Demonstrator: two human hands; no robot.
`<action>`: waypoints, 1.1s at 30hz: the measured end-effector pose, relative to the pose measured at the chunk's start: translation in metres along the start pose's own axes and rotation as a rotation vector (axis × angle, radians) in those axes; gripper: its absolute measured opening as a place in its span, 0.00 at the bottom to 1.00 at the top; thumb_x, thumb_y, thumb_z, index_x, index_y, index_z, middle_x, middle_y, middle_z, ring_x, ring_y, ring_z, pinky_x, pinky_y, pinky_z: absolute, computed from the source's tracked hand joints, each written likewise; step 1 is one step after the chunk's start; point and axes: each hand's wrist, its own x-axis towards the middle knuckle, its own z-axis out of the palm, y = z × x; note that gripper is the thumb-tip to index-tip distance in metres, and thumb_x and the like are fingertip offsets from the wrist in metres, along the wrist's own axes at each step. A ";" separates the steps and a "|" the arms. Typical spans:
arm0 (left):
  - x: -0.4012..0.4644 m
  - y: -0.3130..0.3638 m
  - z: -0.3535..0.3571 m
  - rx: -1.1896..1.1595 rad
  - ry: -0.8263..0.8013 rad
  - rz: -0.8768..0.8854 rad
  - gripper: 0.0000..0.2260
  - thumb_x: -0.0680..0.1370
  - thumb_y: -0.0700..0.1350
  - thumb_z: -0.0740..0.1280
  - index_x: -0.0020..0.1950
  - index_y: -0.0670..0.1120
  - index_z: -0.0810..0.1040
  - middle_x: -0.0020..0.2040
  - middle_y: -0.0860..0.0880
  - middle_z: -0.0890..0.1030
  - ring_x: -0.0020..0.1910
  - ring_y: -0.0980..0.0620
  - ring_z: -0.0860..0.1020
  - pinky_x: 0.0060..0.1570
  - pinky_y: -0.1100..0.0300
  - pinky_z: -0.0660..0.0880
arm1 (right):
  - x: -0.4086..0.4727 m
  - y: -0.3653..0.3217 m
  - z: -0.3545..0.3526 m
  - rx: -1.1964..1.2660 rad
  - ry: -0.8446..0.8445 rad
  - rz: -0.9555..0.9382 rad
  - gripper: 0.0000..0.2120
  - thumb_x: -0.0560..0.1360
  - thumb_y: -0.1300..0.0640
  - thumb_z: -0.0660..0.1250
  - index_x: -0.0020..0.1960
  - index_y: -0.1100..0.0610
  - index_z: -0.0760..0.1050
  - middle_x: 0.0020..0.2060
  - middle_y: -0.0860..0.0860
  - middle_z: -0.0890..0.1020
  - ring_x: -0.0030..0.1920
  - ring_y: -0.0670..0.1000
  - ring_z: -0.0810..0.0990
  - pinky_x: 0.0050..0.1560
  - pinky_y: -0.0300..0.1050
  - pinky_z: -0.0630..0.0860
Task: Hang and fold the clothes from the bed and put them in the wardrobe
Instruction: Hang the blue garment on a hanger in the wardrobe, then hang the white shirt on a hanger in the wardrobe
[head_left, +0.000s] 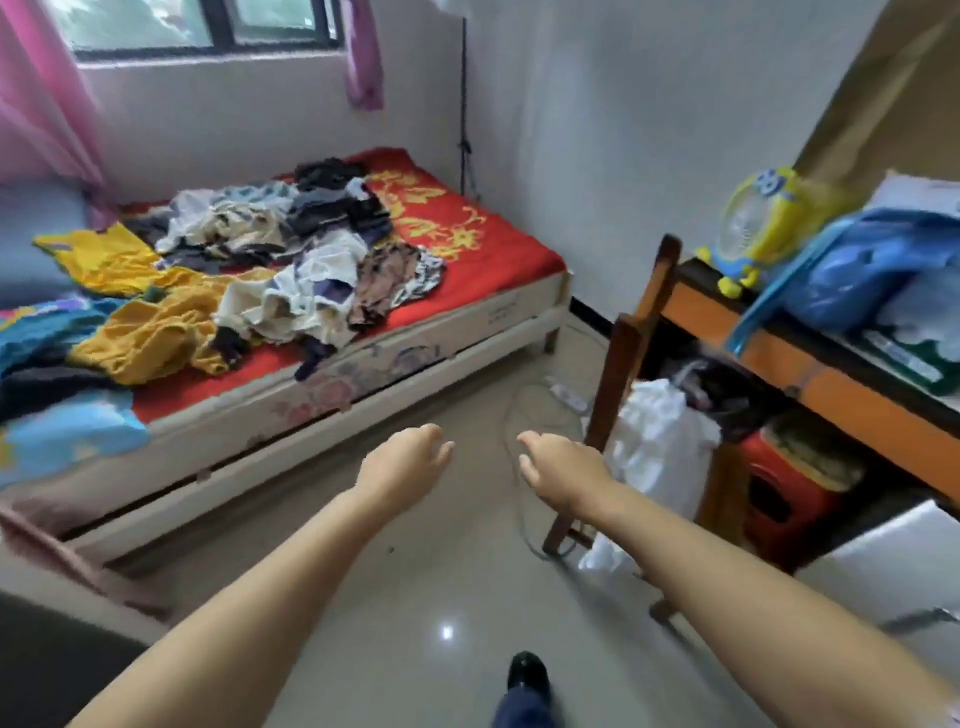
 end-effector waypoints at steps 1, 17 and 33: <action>0.007 0.025 0.015 0.012 -0.044 0.054 0.14 0.81 0.54 0.56 0.55 0.48 0.75 0.54 0.46 0.80 0.53 0.44 0.77 0.47 0.56 0.73 | -0.016 0.027 -0.003 0.005 -0.006 0.070 0.17 0.81 0.51 0.52 0.66 0.55 0.67 0.58 0.56 0.78 0.56 0.62 0.77 0.50 0.52 0.73; 0.161 0.305 0.232 0.076 -0.429 0.267 0.18 0.81 0.56 0.55 0.67 0.51 0.71 0.60 0.49 0.79 0.54 0.48 0.79 0.47 0.56 0.75 | -0.076 0.383 0.013 0.133 -0.197 0.591 0.16 0.81 0.48 0.51 0.64 0.51 0.69 0.55 0.55 0.80 0.51 0.58 0.79 0.42 0.47 0.73; 0.379 0.311 0.481 0.119 -0.342 0.008 0.35 0.77 0.61 0.61 0.77 0.46 0.52 0.74 0.42 0.58 0.71 0.43 0.62 0.66 0.50 0.66 | 0.140 0.555 0.198 0.779 -0.097 0.905 0.28 0.81 0.53 0.60 0.76 0.61 0.57 0.72 0.61 0.64 0.72 0.58 0.64 0.69 0.47 0.62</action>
